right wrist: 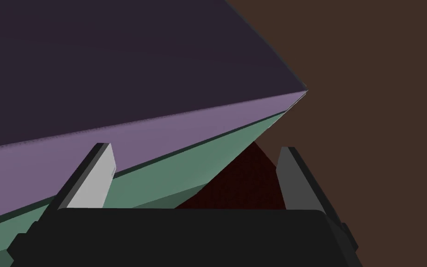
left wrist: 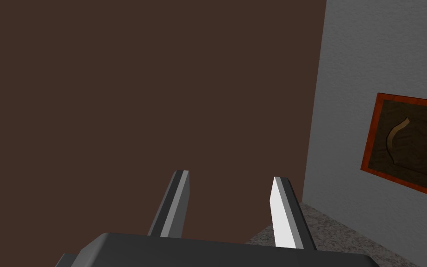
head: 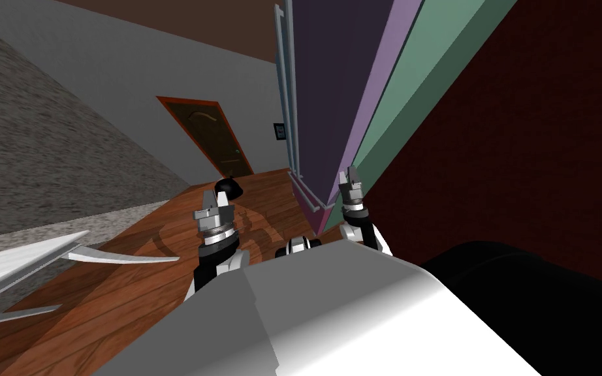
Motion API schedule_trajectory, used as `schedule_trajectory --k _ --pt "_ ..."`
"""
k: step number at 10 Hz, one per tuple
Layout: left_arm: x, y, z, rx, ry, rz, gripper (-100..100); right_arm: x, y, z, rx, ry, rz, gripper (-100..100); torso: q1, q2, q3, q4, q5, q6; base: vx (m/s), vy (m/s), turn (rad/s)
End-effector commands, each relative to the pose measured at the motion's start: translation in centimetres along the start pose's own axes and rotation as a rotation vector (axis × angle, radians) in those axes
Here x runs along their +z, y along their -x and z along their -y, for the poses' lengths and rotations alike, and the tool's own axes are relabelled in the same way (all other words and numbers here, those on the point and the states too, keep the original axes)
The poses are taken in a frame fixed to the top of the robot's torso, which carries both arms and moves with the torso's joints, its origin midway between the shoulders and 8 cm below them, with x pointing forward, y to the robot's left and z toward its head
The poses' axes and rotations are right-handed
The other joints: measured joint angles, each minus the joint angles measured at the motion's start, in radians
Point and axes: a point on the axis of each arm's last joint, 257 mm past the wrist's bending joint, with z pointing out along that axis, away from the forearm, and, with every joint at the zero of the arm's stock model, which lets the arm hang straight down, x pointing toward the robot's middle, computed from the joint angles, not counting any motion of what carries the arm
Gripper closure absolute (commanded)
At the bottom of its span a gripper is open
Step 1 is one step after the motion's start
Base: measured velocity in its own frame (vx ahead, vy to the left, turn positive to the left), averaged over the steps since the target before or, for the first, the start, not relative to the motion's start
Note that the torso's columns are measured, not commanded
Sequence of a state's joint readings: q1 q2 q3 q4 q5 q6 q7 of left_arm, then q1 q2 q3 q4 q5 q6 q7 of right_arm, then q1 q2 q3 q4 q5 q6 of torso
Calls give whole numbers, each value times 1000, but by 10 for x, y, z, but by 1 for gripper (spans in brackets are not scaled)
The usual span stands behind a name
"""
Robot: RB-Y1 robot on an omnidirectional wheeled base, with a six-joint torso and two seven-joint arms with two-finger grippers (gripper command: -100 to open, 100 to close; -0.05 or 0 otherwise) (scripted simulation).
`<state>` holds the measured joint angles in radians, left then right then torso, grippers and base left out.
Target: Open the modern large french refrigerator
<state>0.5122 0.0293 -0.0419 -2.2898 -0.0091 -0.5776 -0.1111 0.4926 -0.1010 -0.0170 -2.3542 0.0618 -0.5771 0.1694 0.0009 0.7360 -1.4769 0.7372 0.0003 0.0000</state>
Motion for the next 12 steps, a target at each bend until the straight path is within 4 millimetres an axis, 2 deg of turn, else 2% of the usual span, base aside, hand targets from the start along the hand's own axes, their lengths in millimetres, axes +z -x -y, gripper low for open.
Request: schedule_trajectory --k 1,5,9,11,12 --pt "0 0 0 0 0 0 0 -5 -8 13 -108 -13 -49 -100 0 1 1 1 0 0 88 54 -6" --pt "0 0 0 0 0 0 0 -15 -17 39 -304 -36 -122 -100 0 2 1 1 0 0 109 72 -6" --pt "0 0 0 0 0 0 0 -21 -20 54 -430 -45 -159 -100 -1 2 1 1 0 0 82 43 -4" --pt "0 0 0 0 0 0 0 -27 -23 70 -542 -55 -196 -100 0 2 1 1 0 0 88 58 -8" --pt "0 0 0 0 0 0 0 -27 -23 70 -551 -54 -197 -100 0 1 0 1 0 0 74 43 -2"
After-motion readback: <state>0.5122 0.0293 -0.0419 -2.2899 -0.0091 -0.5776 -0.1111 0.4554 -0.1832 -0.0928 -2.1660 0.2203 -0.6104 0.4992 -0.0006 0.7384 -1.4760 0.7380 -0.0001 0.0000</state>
